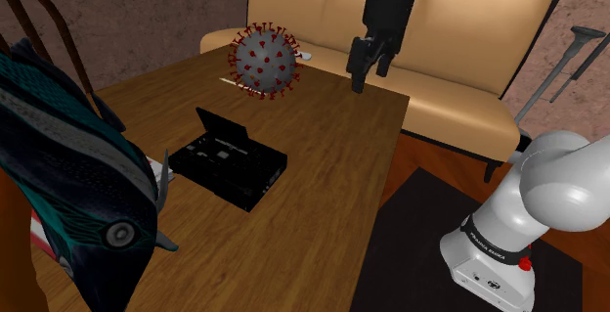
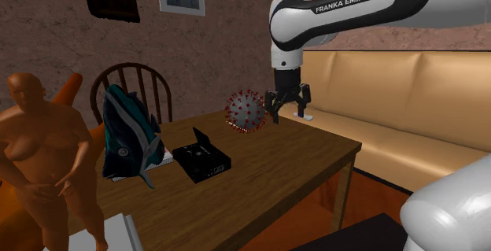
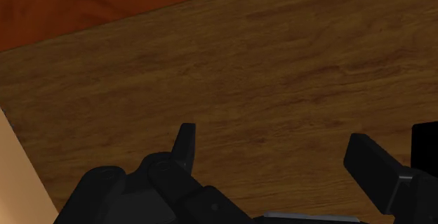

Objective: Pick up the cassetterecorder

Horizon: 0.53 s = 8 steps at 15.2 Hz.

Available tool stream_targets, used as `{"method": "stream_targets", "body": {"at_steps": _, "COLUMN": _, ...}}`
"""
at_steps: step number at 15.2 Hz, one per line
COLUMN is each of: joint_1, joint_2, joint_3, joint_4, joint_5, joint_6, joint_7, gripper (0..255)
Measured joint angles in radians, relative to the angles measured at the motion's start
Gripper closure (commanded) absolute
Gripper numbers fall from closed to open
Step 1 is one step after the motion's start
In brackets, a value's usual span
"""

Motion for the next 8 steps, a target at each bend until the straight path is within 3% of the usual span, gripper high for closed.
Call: {"method": "stream_targets", "body": {"at_steps": 8, "joint_1": 0.027, "joint_2": 0.277, "joint_3": 0.168, "joint_4": 0.219, "joint_5": -0.083, "joint_6": 0.028, "joint_7": 0.136, "gripper": 0}}
